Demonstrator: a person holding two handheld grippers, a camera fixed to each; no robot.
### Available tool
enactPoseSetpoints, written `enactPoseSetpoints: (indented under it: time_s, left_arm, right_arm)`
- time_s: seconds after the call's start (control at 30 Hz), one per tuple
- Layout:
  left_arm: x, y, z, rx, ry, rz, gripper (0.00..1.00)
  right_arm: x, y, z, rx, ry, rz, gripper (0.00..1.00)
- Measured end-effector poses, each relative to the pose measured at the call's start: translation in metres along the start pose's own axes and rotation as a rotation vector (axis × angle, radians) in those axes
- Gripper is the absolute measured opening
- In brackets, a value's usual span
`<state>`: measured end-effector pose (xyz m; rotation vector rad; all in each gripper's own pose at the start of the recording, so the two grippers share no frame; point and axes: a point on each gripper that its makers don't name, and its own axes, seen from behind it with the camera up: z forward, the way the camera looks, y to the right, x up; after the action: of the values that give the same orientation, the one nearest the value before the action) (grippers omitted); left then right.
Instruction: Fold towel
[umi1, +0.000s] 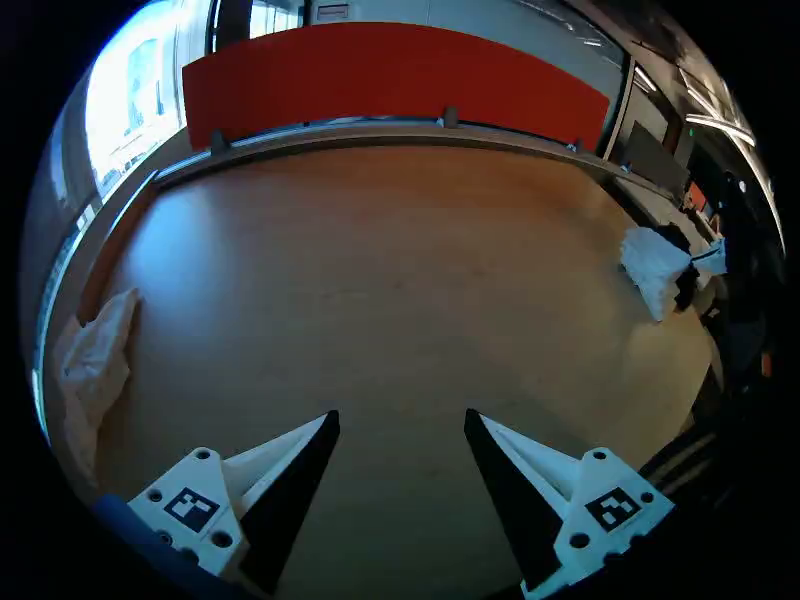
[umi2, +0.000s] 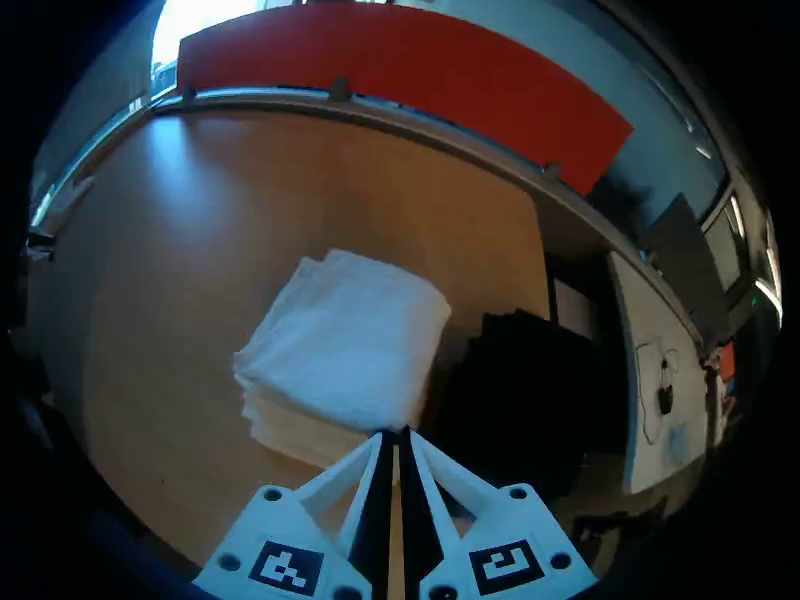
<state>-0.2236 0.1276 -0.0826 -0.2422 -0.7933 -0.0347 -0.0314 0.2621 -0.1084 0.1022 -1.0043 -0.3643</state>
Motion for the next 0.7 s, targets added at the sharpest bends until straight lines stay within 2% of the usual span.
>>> enactPoseSetpoints:
  time_s: [0.27, 0.7]
  left_arm:
    - [-0.006, -0.005, -0.003, 0.01, -0.007, 0.001, 0.93]
    - [-0.006, -0.009, -0.004, 0.018, -0.004, 0.005, 0.93]
  right_arm:
    - [-0.028, -0.002, 0.02, -0.017, -0.063, 0.06, 0.04]
    - [-0.05, -0.003, 0.048, -0.061, -0.133, 0.117, 0.04]
